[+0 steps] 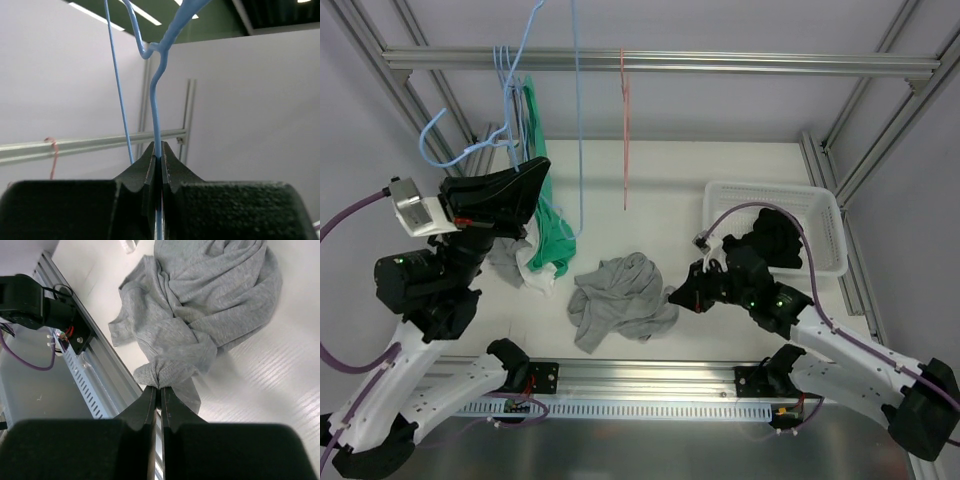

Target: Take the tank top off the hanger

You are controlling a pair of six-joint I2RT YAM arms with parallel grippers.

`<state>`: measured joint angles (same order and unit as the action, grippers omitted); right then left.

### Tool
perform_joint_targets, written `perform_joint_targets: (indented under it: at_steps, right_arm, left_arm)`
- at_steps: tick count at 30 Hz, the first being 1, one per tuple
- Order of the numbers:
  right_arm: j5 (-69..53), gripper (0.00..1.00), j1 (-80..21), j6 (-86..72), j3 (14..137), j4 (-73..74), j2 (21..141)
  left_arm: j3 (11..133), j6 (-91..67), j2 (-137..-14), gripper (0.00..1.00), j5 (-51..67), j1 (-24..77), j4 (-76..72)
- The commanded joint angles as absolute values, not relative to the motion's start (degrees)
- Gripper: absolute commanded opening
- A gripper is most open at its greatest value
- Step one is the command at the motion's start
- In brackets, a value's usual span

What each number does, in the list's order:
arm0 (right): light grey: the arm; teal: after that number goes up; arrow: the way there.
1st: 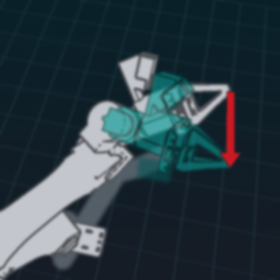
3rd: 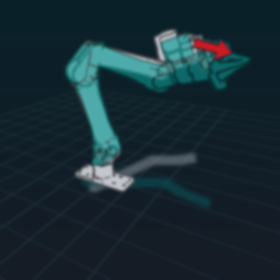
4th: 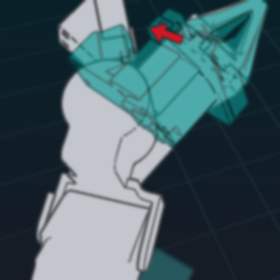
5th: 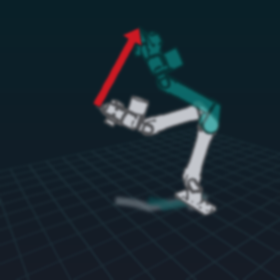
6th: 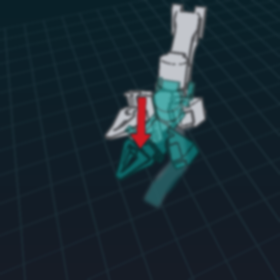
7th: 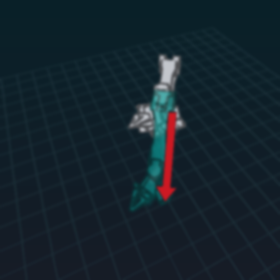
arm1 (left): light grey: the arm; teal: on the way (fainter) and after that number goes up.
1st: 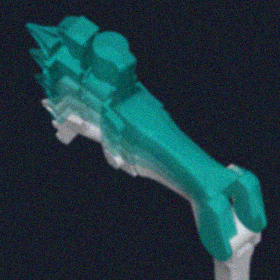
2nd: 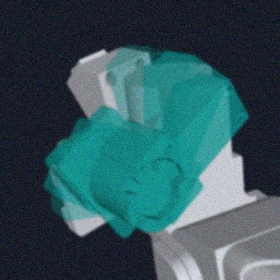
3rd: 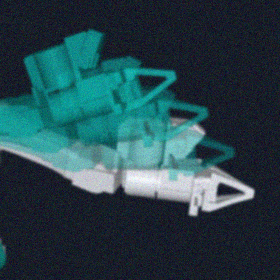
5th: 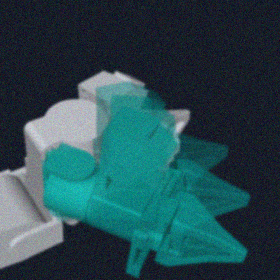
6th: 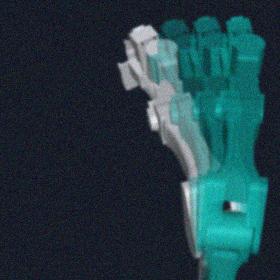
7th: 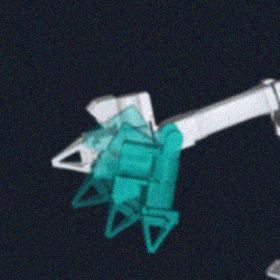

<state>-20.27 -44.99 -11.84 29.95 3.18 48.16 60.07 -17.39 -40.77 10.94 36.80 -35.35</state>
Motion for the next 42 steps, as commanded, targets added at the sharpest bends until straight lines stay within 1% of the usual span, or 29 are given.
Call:
perform_joint_targets:
  at_steps: [1, 3, 6, 8, 9, 10, 14, 15, 16, 17, 18, 19, 22, 26, 27, 29, 32, 37, 38, 42]
  right_arm:
    - [-18.90, 0.00, -46.93, -10.72, 33.39, -1.40, 54.04]
    - [-18.72, 0.00, -48.42, -10.28, 34.01, -2.80, 57.98]
    - [-17.58, 0.03, -50.09, -9.93, 34.63, -4.48, 61.25]
    - [-16.88, 0.25, -50.45, -9.93, 34.80, -5.27, 63.54]
    - [-16.61, 0.32, -50.62, -10.11, 34.72, -6.06, 64.07]
    - [-16.44, 0.45, -50.71, -10.28, 34.63, -6.41, 64.86]
    - [-15.56, 0.56, -50.80, -10.37, 34.37, -7.38, 65.30]
    - [-15.38, 0.61, -50.80, -10.37, 34.45, -7.47, 65.30]
    - [-15.29, 0.71, -50.80, -10.37, 34.37, -7.47, 65.39]
    - [-14.94, 0.74, -50.89, -10.46, 34.45, -7.38, 65.39]
    - [-14.85, 0.75, -50.89, -10.46, 34.37, -7.30, 65.39]
    - [-14.77, 0.80, -50.80, -10.46, 34.45, -7.38, 65.39]
    - [-14.77, 0.90, -50.80, -10.63, 33.93, -7.03, 64.52]
    - [-13.28, 0.91, -50.80, -10.37, 32.70, -5.89, 61.97]
    - [-13.01, 0.91, -50.89, -10.28, 32.52, -5.37, 61.44]
    - [-12.83, 0.91, -50.89, -10.28, 32.08, -4.75, 59.86]
    - [-12.22, 0.92, -50.89, -10.11, 31.55, -4.13, 57.84]
    - [-11.25, 0.96, -50.80, -9.76, 30.59, -2.64, 54.33]
    - [-10.81, 0.97, -50.80, -9.84, 30.41, -2.29, 53.88]
    - [-10.02, 0.97, -50.89, -9.76, 29.71, -1.23, 51.42]
  left_arm:
    - [58.80, -14.24, -35.17, 0.00, -0.34, 37.27, -19.01]
    - [57.66, -15.37, -32.71, 0.00, -4.90, 37.18, -10.51]
    - [56.52, -16.78, -30.51, 0.00, -7.73, 37.18, -3.36]
    - [56.51, -17.14, -30.15, 0.00, -10.01, 37.18, 3.22]
    - [56.86, -17.49, -30.06, 0.00, -10.19, 37.18, 5.34]
    - [57.13, -17.93, -30.15, 0.00, -10.54, 37.26, 9.02]
    - [56.69, -20.82, -30.59, 0.00, -8.97, 37.18, 14.92]
    - [56.08, -21.70, -31.11, 0.00, -8.44, 37.26, 15.29]
    - [55.90, -21.88, -31.64, 0.00, -7.83, 37.27, 15.38]
    - [55.90, -22.06, -32.42, 0.00, -8.08, 37.18, 16.08]
    - [56.86, -22.23, -34.61, 0.00, -8.17, 37.26, 16.61]
    - [57.82, -22.24, -36.02, 0.00, -8.26, 37.27, 17.22]
    - [63.44, -21.54, -42.96, 0.00, -8.17, 37.26, 20.73]
    - [74.68, -19.78, -53.41, 0.00, -8.78, 37.27, 26.97]
    - [80.01, -18.99, -58.05, 0.00, -10.01, 37.18, 30.11]
    - [86.97, -18.37, -64.12, 0.00, -10.90, 37.18, 32.16]
    - [94.03, -17.84, -69.42, 0.00, -12.04, 37.18, 32.70]
    - [104.66, -16.26, -76.63, 0.00, -13.71, 37.00, 33.75]
    - [108.07, -15.48, -79.25, 0.00, -13.45, 36.91, 33.84]
    - [114.60, -13.10, -85.86, 0.00, -13.80, 36.91, 34.01]
